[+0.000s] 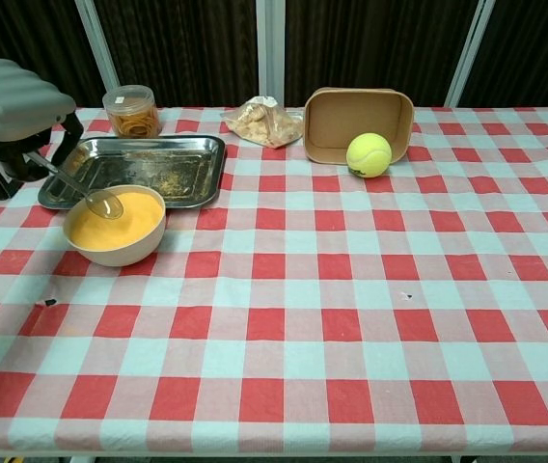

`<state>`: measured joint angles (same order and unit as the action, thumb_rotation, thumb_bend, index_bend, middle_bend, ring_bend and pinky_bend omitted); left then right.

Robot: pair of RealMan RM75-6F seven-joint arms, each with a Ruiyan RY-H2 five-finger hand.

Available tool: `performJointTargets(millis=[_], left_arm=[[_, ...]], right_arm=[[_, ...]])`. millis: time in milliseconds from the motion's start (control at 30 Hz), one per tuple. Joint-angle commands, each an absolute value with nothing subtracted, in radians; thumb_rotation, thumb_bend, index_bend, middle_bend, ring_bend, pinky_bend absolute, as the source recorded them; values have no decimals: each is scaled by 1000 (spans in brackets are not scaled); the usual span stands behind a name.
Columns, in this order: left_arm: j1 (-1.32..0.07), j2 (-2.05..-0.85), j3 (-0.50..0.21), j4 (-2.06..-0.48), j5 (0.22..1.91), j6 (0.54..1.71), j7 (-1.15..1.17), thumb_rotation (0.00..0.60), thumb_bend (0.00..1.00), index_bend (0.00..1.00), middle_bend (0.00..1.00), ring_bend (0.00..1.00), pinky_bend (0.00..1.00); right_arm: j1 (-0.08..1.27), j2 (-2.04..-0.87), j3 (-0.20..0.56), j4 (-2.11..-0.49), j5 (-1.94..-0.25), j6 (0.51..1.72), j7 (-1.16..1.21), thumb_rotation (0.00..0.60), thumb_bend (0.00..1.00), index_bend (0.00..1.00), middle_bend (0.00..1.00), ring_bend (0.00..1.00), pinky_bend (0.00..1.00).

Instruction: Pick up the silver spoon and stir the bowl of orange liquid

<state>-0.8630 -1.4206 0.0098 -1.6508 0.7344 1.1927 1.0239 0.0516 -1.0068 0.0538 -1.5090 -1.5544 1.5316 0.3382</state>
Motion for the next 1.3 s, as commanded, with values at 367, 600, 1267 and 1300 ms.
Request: performJointTargets(millis=[367, 600, 1267, 1300], left_arm=[[-875, -1581, 60, -1614, 762, 1403, 1373, 600, 411, 644, 979, 965, 972], [-858, -1664, 83, -1523, 818, 1438, 1447, 600, 411, 655, 984, 970, 977], [-804, -1684, 21, -1561, 812, 1356, 1402, 600, 412, 663, 989, 973, 983], [-802, -1675, 10, -1568, 803, 1350, 1388, 600, 412, 663, 990, 973, 983]], right_arm=[[52, -1007, 54, -1511, -1549, 1524, 336, 600, 270, 0, 54, 0, 0], [53, -1008, 54, -1511, -1547, 1521, 335, 600, 270, 0, 54, 0, 0], [48, -1010, 53, -1503, -1544, 1523, 344, 600, 269, 0, 54, 0, 0], [47, -1010, 54, -1503, -1544, 1524, 344, 600, 270, 0, 54, 0, 0]])
